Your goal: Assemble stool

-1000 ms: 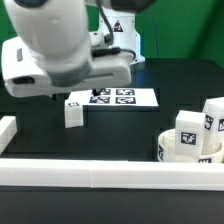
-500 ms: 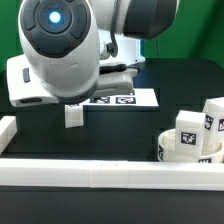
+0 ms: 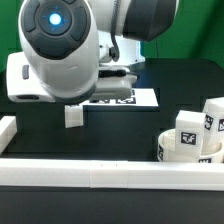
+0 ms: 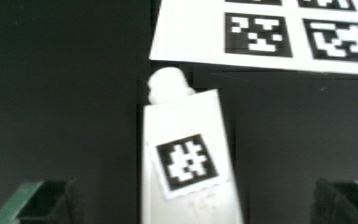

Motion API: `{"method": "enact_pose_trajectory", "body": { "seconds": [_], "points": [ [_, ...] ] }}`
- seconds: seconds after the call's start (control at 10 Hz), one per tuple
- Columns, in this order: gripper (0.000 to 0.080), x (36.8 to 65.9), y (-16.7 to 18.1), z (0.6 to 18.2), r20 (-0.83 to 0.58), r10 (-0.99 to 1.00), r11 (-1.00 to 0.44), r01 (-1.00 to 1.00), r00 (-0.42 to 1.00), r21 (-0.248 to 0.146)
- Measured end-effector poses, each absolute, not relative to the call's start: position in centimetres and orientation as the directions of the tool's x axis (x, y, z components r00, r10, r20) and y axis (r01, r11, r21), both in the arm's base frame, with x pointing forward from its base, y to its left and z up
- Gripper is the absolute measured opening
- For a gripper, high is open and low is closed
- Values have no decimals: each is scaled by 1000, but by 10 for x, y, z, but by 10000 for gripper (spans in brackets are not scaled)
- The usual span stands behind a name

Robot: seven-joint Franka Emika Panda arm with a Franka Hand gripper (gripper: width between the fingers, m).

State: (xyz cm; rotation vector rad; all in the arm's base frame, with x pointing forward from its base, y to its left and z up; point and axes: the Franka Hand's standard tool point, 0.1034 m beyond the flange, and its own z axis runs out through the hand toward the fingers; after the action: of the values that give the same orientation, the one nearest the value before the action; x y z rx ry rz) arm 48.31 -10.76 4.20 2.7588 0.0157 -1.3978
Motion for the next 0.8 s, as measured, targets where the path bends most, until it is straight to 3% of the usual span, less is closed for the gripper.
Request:
{"method": "enact_pose_trajectory", "body": {
  "seconds": [0.4,0.6,0.8],
  "points": [
    [648,482,-107,38,-808,-15,-999,32,589,41],
    [648,484,-112,38,-806,32,-999,54,591,0],
    [648,483,-109,32,-807,42,-998,63,589,-6]
  ]
}}
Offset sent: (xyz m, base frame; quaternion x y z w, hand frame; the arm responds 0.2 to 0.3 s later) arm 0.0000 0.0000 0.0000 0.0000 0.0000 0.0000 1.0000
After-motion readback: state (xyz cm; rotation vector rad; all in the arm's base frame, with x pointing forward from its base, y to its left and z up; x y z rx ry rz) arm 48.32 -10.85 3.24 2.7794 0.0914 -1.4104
